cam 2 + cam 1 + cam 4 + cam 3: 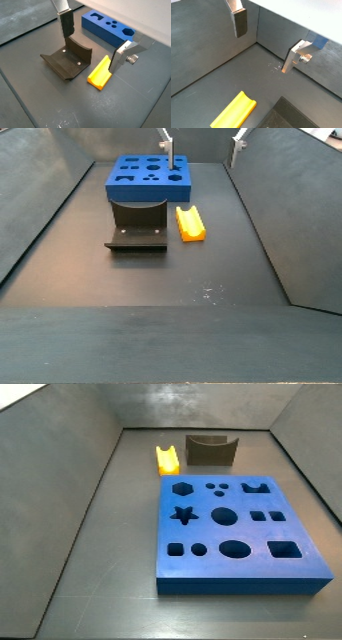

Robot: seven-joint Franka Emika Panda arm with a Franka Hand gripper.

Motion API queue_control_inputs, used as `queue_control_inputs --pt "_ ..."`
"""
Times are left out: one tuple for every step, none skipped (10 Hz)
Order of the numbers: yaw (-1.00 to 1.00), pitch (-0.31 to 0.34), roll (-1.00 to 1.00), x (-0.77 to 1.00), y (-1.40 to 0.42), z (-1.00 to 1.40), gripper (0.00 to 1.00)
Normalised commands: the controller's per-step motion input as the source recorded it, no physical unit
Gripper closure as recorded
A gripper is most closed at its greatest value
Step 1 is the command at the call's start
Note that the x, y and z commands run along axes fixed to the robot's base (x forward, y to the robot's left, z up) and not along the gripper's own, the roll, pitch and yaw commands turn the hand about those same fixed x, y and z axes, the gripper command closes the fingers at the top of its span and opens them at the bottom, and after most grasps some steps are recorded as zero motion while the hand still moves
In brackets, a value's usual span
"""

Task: Pick up the arch object. Move up. Place the arch object on the fixture. Regrasp the arch object. Move to above the board. Insert the arch object.
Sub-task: Pick up the arch object.

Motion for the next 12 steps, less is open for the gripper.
queue_control_inputs --pt "0.0 0.0 0.0 0.04 -0.02 -0.03 0.0" --pt "0.22 -0.14 -0.1 -0.08 -0.19 -0.07 0.0" --pt "0.37 -0.167 0.0 0.0 -0.57 -0.25 0.0" --pt "0.46 -0.144 0.0 0.0 -0.65 -0.33 0.0" --pt "0.46 -0.139 0.02 0.01 -0.7 -0.37 0.0" --pt "0.31 -0.146 0.06 0.0 -0.67 -0.42 0.0" --pt "0.09 -0.144 0.13 0.0 -0.67 -0.59 0.0" --pt "0.0 -0.146 0.1 0.0 -0.55 -0.61 0.0" --pt "-0.19 -0.059 0.12 0.13 -0.39 -0.48 0.0" --pt "-0.18 -0.049 0.1 0.15 -0.23 -0.47 0.0" --pt "-0.15 -0.063 0.11 0.19 -0.21 -0.49 0.0" --pt "-0.12 -0.077 0.13 0.1 -0.23 -0.53 0.0"
